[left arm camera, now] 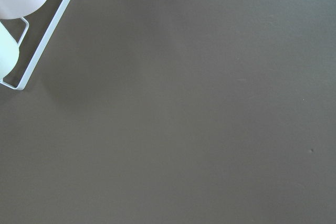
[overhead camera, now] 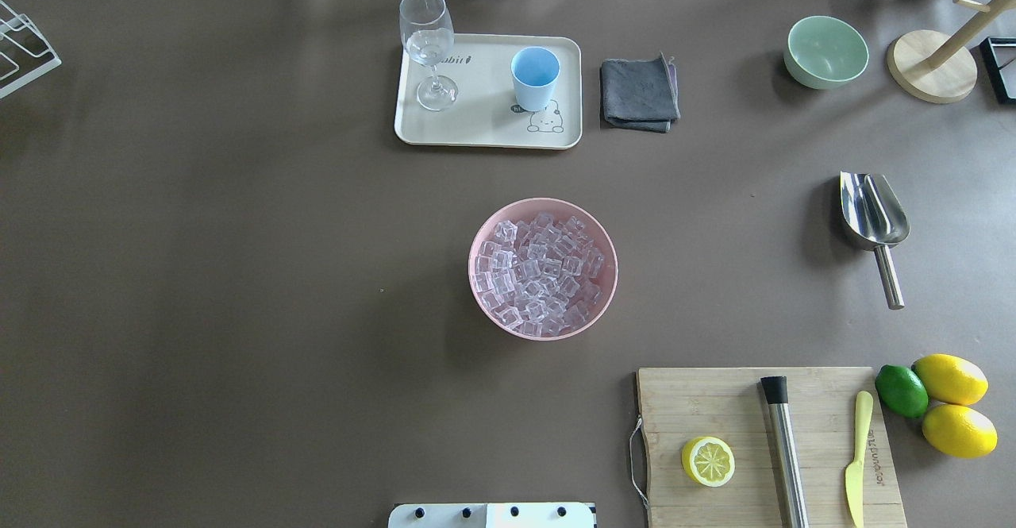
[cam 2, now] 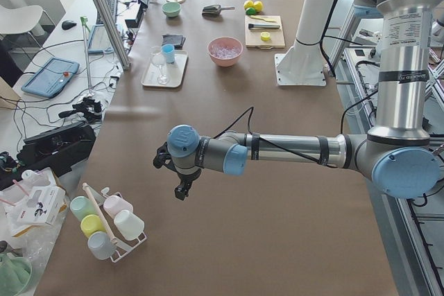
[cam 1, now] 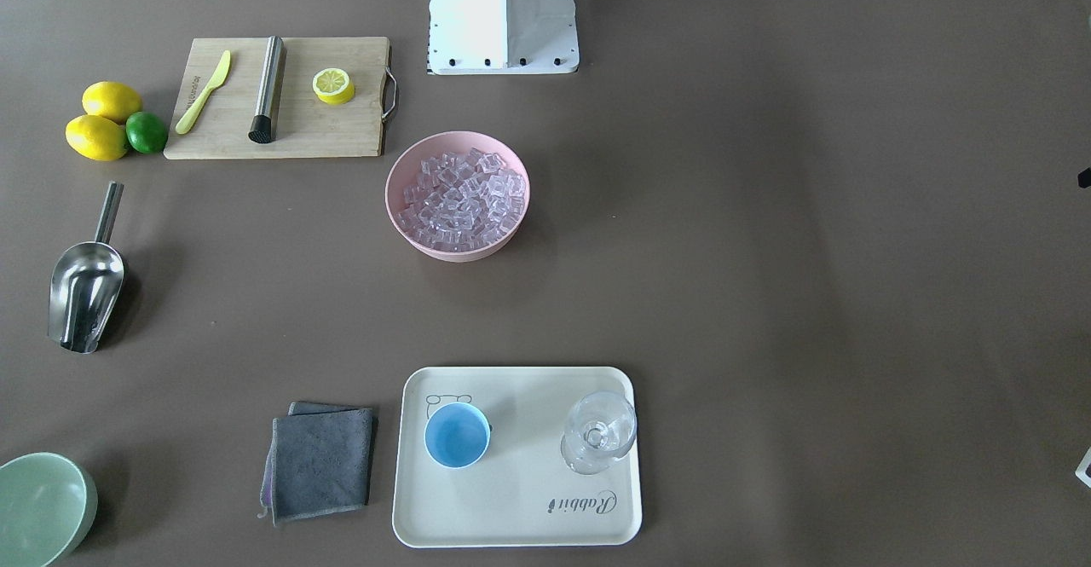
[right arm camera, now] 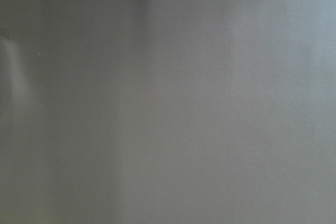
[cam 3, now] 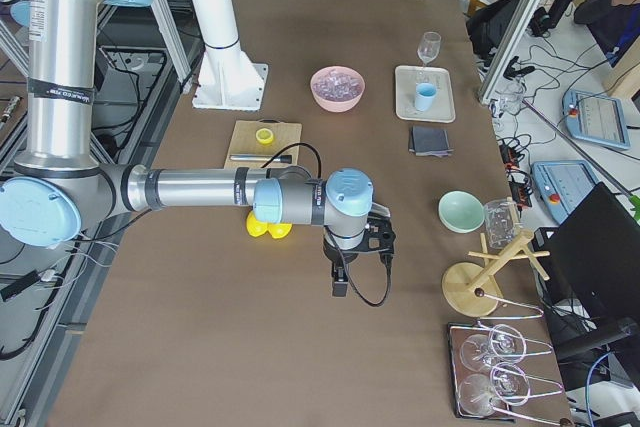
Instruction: Put ice in cup with scoop
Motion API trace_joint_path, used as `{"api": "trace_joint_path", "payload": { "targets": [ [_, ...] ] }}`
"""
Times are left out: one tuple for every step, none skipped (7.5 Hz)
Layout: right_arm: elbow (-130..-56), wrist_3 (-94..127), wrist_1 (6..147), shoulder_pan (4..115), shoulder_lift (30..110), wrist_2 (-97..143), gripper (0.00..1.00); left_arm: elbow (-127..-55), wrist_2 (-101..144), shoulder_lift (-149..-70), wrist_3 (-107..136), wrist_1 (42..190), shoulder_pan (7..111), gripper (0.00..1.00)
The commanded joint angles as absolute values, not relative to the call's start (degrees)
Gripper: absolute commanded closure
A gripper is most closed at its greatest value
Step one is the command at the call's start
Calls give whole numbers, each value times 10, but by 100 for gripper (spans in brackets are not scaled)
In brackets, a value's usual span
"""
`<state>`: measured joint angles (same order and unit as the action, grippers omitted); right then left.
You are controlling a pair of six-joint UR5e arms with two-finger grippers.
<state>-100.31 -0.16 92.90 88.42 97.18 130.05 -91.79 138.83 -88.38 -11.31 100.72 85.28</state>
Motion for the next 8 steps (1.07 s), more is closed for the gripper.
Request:
{"api": "trace_joint_path", "payload": {
  "targets": [
    [-1006, -5, 935, 884, 972, 1301, 0, -925, 1390, -884, -113, 1008, 853, 1],
    [-1006, -5, 934, 884, 972, 1299, 0, -925, 1390, -884, -113, 1008, 853, 1],
    [-1007, -6, 934, 884, 973, 1299, 0, -931, 1390, -883, -113, 1008, 853, 1],
    [-1008, -7, 933, 884, 972, 1298, 0, -945, 1390, -869, -113, 1007, 853, 1],
    [-1013, -9, 926, 884, 972, 1299, 0, -945, 1390, -861, -113, 1009, 853, 1],
    [-1021, -8, 925, 884, 972, 1296, 0, -943, 1390, -860, -113, 1009, 854, 1],
    [-1027, -4, 925, 883, 971, 1296, 0, -940, 1390, -849, -113, 1010, 855, 1],
    [-1027, -1, 929, 881, 956, 1296, 0, -940, 1390, -841, -113, 1011, 855, 1]
  ]
}}
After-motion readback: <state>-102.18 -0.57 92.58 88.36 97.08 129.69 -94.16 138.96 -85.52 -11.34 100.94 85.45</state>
